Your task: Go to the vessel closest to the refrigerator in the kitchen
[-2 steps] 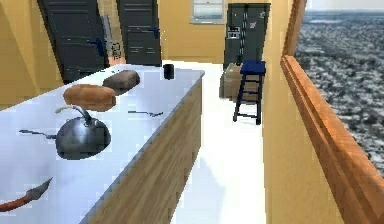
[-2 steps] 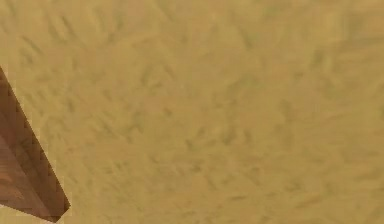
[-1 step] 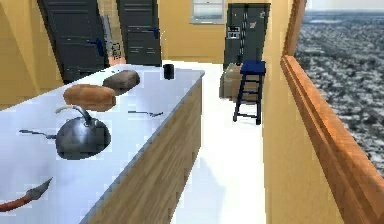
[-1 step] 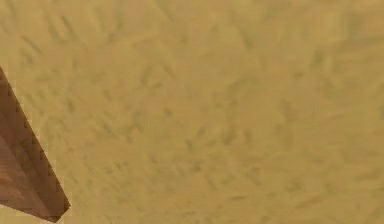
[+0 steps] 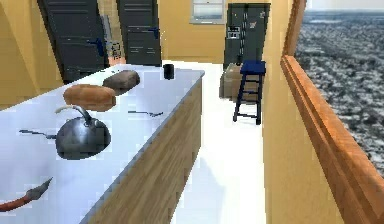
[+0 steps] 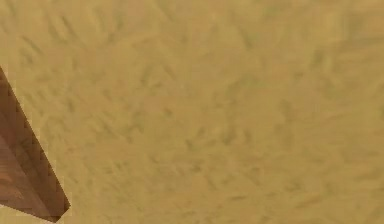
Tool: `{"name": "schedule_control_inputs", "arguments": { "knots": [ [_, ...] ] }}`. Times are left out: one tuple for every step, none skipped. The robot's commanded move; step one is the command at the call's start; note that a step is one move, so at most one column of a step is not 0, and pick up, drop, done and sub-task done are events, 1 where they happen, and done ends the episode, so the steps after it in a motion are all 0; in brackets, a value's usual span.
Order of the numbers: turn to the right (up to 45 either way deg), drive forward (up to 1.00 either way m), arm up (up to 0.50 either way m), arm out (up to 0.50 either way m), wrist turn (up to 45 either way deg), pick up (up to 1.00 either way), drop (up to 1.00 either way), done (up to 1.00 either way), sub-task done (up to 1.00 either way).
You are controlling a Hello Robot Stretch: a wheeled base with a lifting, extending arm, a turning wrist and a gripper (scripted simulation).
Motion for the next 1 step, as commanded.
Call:
{"name": "schedule_control_inputs", "arguments": {
  "knots": [
    [15.0, 0.0, 0.0, 0.0, 0.0, 0.0, 0.0, 0.0, 0.0]
  ]
}}
